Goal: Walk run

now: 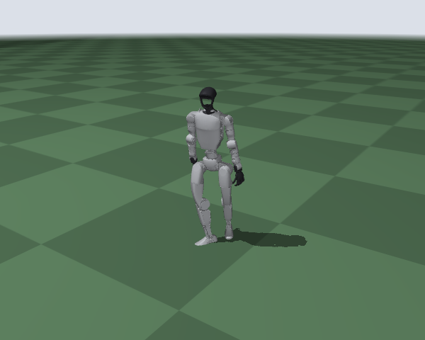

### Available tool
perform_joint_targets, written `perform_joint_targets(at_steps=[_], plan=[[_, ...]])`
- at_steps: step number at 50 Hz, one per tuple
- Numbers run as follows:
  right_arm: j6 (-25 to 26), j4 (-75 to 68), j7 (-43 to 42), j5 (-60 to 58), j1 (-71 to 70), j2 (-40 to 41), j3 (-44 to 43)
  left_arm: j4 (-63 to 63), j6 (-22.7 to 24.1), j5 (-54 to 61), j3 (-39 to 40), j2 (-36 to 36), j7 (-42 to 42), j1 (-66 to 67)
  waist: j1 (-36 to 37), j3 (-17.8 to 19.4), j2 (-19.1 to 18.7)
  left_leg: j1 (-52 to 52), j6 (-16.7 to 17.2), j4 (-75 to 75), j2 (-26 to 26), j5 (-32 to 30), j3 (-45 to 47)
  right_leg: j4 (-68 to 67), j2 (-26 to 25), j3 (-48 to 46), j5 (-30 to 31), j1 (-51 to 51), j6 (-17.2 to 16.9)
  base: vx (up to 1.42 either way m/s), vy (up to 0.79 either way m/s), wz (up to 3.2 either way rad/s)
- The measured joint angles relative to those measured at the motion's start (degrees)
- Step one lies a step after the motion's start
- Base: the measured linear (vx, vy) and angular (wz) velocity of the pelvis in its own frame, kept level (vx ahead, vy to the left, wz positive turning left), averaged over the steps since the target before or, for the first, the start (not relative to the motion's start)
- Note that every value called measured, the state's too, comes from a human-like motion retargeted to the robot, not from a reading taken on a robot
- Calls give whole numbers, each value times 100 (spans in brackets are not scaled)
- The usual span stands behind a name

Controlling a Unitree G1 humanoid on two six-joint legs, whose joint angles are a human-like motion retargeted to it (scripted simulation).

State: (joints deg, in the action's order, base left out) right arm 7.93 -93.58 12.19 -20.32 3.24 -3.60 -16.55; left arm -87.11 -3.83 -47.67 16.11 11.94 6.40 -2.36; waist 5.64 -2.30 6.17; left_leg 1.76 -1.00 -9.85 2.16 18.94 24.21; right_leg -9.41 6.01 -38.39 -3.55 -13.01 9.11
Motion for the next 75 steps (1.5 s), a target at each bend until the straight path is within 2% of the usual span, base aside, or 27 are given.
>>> perform_joint_targets(at_steps=[7,10,14,17,21,23,25,28,35,36,39,44,50,55,57,60,63,65,68,70,73,75], plan=[[-173,578,-53,242,-384,-124,208,-927,-538,-684,214,2,278,448,-131,-191,128,-481,511,-1711,-183,-875,296,252,269,44,-141,429,-224,30,-9,11],[-237,785,-173,417,-673,-67,275,-1029,-670,-800,217,33,359,533,-61,-185,267,-809,493,-2326,-268,-669,427,254,423,194,-145,455,-282,14,-5,-55],[-302,1019,-77,493,-1038,81,551,-1028,-679,-673,315,16,314,573,-22,-165,239,-1194,535,-2169,-377,-432,252,185,387,462,-119,422,-282,14,-1,-105],[-352,1305,114,380,-1172,209,813,-972,-644,-595,304,-9,278,479,61,-116,129,-1510,651,-1679,-289,-231,-496,152,213,760,-87,381,-267,8,2,-147],[-520,1552,254,112,-1234,306,1120,-774,-564,-474,96,-65,194,282,272,56,40,-1703,935,-978,158,-156,-2419,88,-16,1374,-2,308,-289,6,4,-190],[-540,1561,264,-56,-1245,330,1222,-668,-496,-382,-56,-100,137,179,372,122,37,-1664,985,-744,324,-285,-2979,24,-97,1726,41,232,-329,5,8,-225],[-511,1484,274,-229,-1257,331,1269,-571,-427,-294,-222,-124,93,76,490,157,68,-1636,693,-665,427,-657,-2914,-89,-159,2160,71,93,-401,8,11,-246],[-387,1296,272,-407,-1222,324,1265,-394,-357,-290,-422,-120,79,-24,325,125,76,-1433,120,-506,199,-624,-1952,-259,-235,2611,112,-124,-568,7,10,-205],[-101,931,49,-138,-985,345,991,-64,-119,-406,-745,246,52,-144,-560,109,129,-947,-282,-52,150,-450,-1209,-111,-620,3800,102,-384,-1384,-1,-2,-180],[-103,904,41,-12,-942,329,921,-71,-123,-419,-793,341,63,-200,-613,110,156,-920,-327,-3,151,-427,-1083,-92,-652,3850,76,-439,-1404,-15,-6,-196],[-88,791,27,351,-834,242,736,-117,-155,-443,-874,618,90,-362,-601,76,226,-891,-381,106,73,-339,-567,-137,-638,3528,-89,-670,-1225,-16,-4,-240],[-29,557,-298,541,-703,101,483,-137,-233,-192,-624,856,-44,-383,-380,10,259,-759,-357,299,-100,-228,396,-446,-348,2108,-599,-878,-716,-20,-7,-271],[7,191,-428,523,-452,-32,194,165,-247,351,401,380,60,-174,-202,-186,66,-393,-157,599,-252,-154,1412,-1158,-28,593,-992,-511,-700,-10,-2,-203],[0,17,-316,454,-50,-63,-50,310,-86,696,695,22,267,-30,-69,-426,-166,-95,101,677,-360,-101,2194,-674,73,-898,-1203,517,-680,4,-7,-133],[-21,-131,-289,532,92,-103,-106,372,-49,579,553,16,390,57,-2,-354,-135,183,243,687,-251,-107,2499,-505,-95,-32,-997,455,-475,12,-10,-87],[74,-381,-419,674,51,-92,-349,438,1,200,279,-65,313,122,-57,-238,-141,215,389,306,-372,-198,2748,-392,36,16,-835,476,-369,-6,-7,-33],[181,-382,-300,622,42,-63,-170,293,41,-45,91,-16,239,212,-268,-199,-42,97,122,-404,-465,-554,2705,-116,132,332,-695,616,-477,2,-19,-68],[155,-381,-157,500,0,-71,-75,175,-10,-213,29,24,100,248,-320,-264,69,-149,165,-915,-513,-600,2367,-5,261,369,-626,622,-533,7,-15,-86],[117,-201,-269,281,-119,-18,-22,62,-90,-334,42,-19,-45,291,-347,-220,37,-556,571,-1378,-585,-472,1501,147,167,690,-524,648,-604,3,-7,-111],[14,-63,-345,228,-212,21,117,-24,-121,-260,87,-35,-33,340,-334,-195,-3,-696,669,-1379,-594,-362,1108,224,89,861,-441,666,-604,5,-8,-157],[-79,188,-246,110,-340,70,295,-158,-210,-146,194,-88,21,404,-264,-192,-38,-810,459,-1057,-500,-227,543,226,28,1266,-344,605,-626,5,-2,-183],[-91,405,-109,33,-423,86,377,-256,-304,-94,215,-132,59,385,-168,-139,-100,-916,416,-882,-327,-149,-184,200,-55,1556,-279,570,-645,6,1,-193]])
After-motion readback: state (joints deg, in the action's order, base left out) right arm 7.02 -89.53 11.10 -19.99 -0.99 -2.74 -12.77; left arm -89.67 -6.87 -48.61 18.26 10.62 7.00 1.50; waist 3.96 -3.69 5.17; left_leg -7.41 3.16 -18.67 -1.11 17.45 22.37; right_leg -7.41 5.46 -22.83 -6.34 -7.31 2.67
